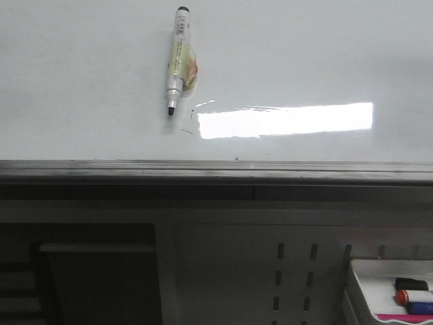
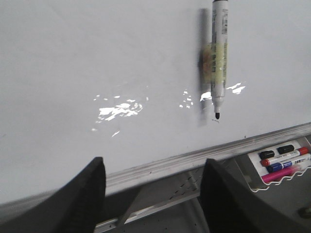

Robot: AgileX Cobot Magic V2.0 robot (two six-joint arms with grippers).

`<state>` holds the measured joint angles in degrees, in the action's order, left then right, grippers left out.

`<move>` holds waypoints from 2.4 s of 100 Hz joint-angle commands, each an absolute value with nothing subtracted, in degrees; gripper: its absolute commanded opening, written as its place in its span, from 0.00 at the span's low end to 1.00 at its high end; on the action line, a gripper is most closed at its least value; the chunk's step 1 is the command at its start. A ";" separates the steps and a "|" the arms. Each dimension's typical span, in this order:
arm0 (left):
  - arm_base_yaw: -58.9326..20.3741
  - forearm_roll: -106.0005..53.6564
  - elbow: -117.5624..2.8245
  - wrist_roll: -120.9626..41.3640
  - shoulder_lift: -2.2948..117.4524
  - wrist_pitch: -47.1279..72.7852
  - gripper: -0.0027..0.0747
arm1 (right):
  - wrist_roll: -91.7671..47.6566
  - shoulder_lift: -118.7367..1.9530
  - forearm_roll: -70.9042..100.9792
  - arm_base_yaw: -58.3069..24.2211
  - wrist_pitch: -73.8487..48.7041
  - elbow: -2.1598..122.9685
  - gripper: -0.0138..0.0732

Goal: Write number 4 on whiteboard

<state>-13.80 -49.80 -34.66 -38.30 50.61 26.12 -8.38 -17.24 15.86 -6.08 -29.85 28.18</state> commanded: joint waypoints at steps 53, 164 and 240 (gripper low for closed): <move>-34.49 -53.28 -52.98 -39.34 81.63 4.95 0.53 | -9.12 -18.28 16.70 -6.08 -25.72 30.20 0.64; -40.29 -39.36 -52.66 -70.24 70.56 37.11 0.01 | -37.56 -36.65 26.36 -36.05 -19.18 31.54 0.64; -43.52 -39.94 -52.66 -76.20 69.38 42.67 0.01 | -37.56 -55.68 26.36 -48.07 -15.68 40.01 0.64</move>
<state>-43.05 -37.27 -51.13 -75.95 70.99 43.80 -36.89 -55.65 25.43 -48.10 -19.24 37.93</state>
